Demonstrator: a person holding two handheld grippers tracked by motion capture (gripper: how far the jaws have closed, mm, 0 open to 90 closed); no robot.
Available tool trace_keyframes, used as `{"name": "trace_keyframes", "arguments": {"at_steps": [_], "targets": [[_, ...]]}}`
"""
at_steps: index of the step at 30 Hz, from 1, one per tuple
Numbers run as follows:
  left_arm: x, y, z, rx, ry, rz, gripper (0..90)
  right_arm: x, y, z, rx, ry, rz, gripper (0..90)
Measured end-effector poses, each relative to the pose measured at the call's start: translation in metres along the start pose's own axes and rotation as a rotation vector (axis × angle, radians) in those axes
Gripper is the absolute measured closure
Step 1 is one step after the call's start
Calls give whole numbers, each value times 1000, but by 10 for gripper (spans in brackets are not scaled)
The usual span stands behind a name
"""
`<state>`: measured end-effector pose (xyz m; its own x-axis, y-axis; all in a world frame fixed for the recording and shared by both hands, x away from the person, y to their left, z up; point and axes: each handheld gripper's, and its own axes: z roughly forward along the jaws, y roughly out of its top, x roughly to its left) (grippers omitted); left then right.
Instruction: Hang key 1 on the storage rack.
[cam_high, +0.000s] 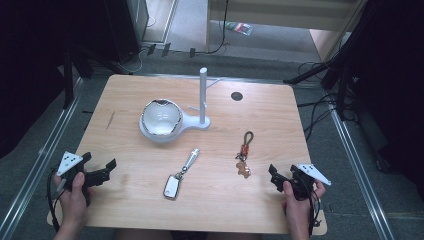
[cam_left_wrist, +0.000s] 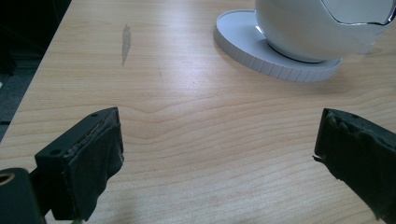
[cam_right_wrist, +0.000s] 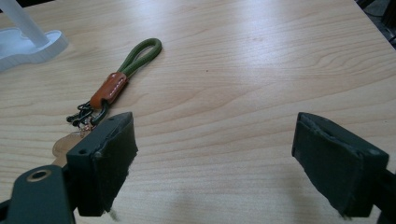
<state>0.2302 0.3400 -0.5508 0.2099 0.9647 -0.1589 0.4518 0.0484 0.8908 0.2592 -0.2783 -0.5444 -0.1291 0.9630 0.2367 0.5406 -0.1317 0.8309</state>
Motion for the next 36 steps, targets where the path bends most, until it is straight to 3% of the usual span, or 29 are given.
{"name": "trace_keyframes", "arguments": {"at_steps": [8,12,19,24,32,36], "targets": [[1,0,-1,-8,-9,-9,17,2,0,-1,0,0,-16,135],[1,-1,-2,-10,-8,-5,17,5,1,-3,4,-40,-42,134],[1,-1,-3,-15,-8,-2,17,7,2,-7,30,-30,-26,137],[1,-1,-3,-12,-8,-3,17,16,5,-6,71,-71,-94,171],[1,-1,-1,-4,-11,-16,17,35,12,5,173,-84,-147,175],[2,0,-1,-5,-12,-22,17,44,19,8,196,-109,-185,184]]}}
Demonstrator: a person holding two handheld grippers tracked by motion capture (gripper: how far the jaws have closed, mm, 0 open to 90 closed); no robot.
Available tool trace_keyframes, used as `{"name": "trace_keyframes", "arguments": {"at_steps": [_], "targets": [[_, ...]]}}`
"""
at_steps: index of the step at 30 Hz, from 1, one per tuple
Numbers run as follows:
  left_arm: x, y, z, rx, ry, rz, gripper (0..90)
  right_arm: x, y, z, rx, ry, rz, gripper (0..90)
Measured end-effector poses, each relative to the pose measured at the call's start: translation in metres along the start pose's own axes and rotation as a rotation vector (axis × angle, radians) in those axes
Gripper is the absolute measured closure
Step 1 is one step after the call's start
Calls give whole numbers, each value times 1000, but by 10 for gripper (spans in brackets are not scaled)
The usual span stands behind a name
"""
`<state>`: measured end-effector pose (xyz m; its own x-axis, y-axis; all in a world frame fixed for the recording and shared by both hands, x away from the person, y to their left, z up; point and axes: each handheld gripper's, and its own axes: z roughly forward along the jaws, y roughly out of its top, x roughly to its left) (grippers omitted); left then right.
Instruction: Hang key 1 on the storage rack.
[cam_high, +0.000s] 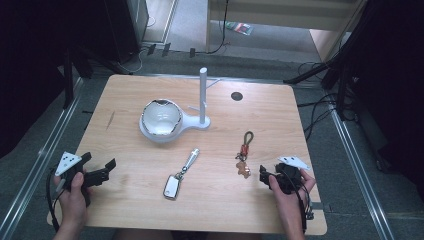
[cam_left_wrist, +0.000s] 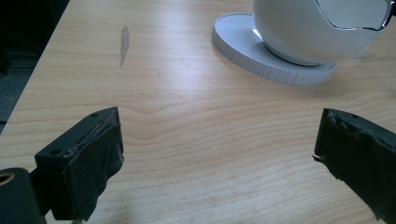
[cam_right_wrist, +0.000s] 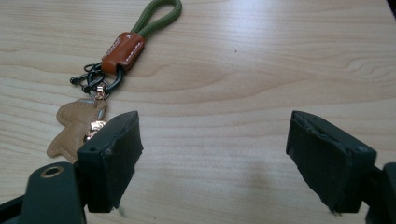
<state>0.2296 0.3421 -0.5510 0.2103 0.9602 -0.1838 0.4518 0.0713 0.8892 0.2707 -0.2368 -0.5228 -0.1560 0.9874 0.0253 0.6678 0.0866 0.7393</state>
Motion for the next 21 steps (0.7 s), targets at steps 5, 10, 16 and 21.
{"name": "trace_keyframes", "arguments": {"at_steps": [5,10,16,21], "targets": [[0,0,0,-3,-1,-6,17,11,16,-2,13,7,-34,188],[1,0,0,1,-3,-4,17,17,24,1,48,10,-54,188],[1,0,0,0,-3,-7,17,23,33,9,122,13,-86,188],[1,0,0,-3,-3,-11,17,29,44,14,182,0,-107,190]]}}
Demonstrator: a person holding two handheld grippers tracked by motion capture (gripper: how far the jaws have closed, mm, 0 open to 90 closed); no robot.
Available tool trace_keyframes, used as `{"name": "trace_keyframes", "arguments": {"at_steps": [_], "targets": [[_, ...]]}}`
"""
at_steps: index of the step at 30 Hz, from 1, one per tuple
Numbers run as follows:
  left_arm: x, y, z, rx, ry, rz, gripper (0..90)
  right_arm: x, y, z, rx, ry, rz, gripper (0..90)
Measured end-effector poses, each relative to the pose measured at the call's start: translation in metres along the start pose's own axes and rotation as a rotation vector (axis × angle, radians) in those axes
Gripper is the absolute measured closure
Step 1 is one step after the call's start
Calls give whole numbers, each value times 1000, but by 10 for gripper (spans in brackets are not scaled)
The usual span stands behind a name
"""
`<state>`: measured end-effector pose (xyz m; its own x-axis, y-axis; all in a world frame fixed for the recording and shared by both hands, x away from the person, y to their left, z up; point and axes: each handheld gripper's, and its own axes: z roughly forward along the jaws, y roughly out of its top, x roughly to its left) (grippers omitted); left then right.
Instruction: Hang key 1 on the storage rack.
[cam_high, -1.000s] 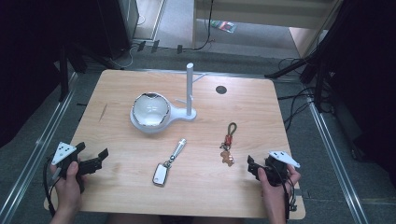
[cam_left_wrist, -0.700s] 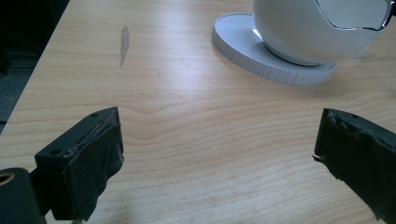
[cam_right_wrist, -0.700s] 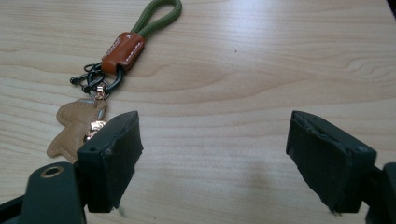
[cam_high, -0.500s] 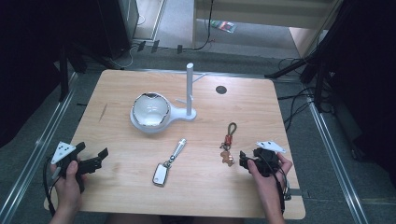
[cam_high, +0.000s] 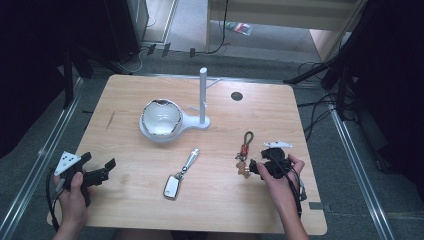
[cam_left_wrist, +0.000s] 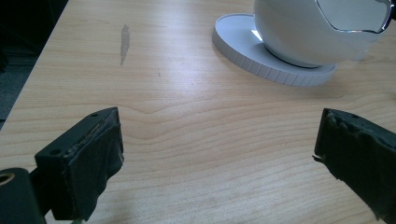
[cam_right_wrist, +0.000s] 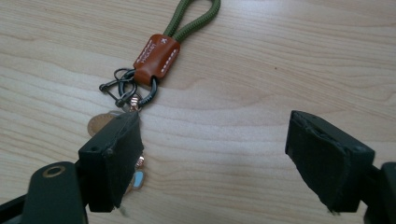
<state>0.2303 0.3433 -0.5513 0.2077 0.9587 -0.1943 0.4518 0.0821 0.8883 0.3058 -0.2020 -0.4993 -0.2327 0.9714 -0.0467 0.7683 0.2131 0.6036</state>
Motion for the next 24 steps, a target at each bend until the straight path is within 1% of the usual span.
{"name": "trace_keyframes", "arguments": {"at_steps": [3,4,5,8,10,11,12,14,18,19,21,22,23,24], "targets": [[0,0,0,-1,0,-2,17,3,8,1,35,-1,-6,193],[0,0,0,-2,-2,-3,17,6,15,3,61,-4,-13,195],[0,0,0,-2,-2,-3,17,6,15,3,61,-4,-13,195],[1,0,0,-1,-2,-3,17,8,23,5,95,1,-17,195],[0,0,0,-2,-2,-3,17,11,32,10,137,0,-22,195],[0,0,0,-3,-2,-3,17,11,32,10,137,0,-22,195],[0,0,0,-3,-3,-3,17,11,36,13,155,5,-20,195],[1,0,0,-1,-3,-5,17,11,38,14,164,9,-15,196],[1,0,0,-2,-3,-4,17,14,46,22,223,15,-17,195],[1,0,0,-2,-4,-7,17,17,51,25,249,19,-11,191],[1,0,0,-1,-4,-8,17,17,52,26,254,23,-12,190],[1,0,0,0,-5,-10,17,18,55,28,262,27,-13,189],[1,0,0,0,-5,-11,17,20,59,29,282,24,-10,188],[1,0,0,0,-5,-12,17,20,59,29,282,24,-10,188]]}}
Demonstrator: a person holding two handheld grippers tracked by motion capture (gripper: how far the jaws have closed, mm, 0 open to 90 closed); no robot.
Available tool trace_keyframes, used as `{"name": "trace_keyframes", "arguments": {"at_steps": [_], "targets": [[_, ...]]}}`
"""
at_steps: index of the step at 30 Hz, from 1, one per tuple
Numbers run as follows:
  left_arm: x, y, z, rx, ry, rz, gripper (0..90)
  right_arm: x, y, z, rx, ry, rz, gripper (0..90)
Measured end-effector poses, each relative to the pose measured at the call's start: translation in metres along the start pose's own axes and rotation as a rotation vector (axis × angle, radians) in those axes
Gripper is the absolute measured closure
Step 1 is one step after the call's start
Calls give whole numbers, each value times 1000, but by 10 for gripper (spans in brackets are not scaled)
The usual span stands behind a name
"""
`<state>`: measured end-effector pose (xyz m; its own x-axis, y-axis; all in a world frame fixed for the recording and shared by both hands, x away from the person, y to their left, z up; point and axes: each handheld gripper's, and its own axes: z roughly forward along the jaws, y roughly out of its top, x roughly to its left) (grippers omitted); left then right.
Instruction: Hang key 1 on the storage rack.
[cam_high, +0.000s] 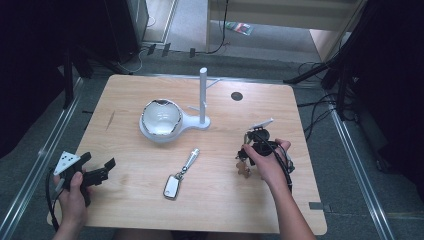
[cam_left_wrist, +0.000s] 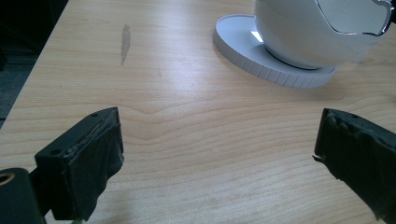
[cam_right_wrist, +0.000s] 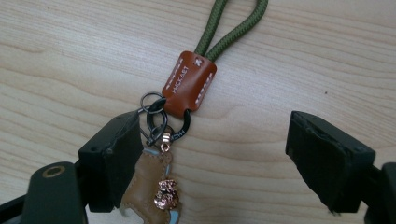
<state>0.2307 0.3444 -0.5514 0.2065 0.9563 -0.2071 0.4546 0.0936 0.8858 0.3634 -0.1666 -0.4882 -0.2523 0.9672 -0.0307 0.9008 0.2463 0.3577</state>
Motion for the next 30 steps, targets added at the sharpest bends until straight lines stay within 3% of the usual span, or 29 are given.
{"name": "trace_keyframes", "arguments": {"at_steps": [5,8,10,14,18,22,24,26,30], "targets": [[0,0,0,0,1,0,17,5,11,2,31,10,11,194],[0,0,0,-2,2,-2,17,5,17,5,53,19,51,224],[1,0,0,-1,0,-3,17,5,23,6,78,31,105,251],[1,0,0,-2,0,-2,17,3,33,9,94,12,136,284],[1,0,0,-2,0,-6,17,7,39,9,75,27,168,441],[1,0,0,-3,0,-5,17,12,41,13,101,9,175,466],[1,0,0,-3,0,-7,17,14,44,17,136,-20,208,506],[1,0,0,-3,0,-7,17,13,44,19,145,-20,216,515],[1,0,1,-3,0,-9,17,9,47,26,186,2,283,566]]}}
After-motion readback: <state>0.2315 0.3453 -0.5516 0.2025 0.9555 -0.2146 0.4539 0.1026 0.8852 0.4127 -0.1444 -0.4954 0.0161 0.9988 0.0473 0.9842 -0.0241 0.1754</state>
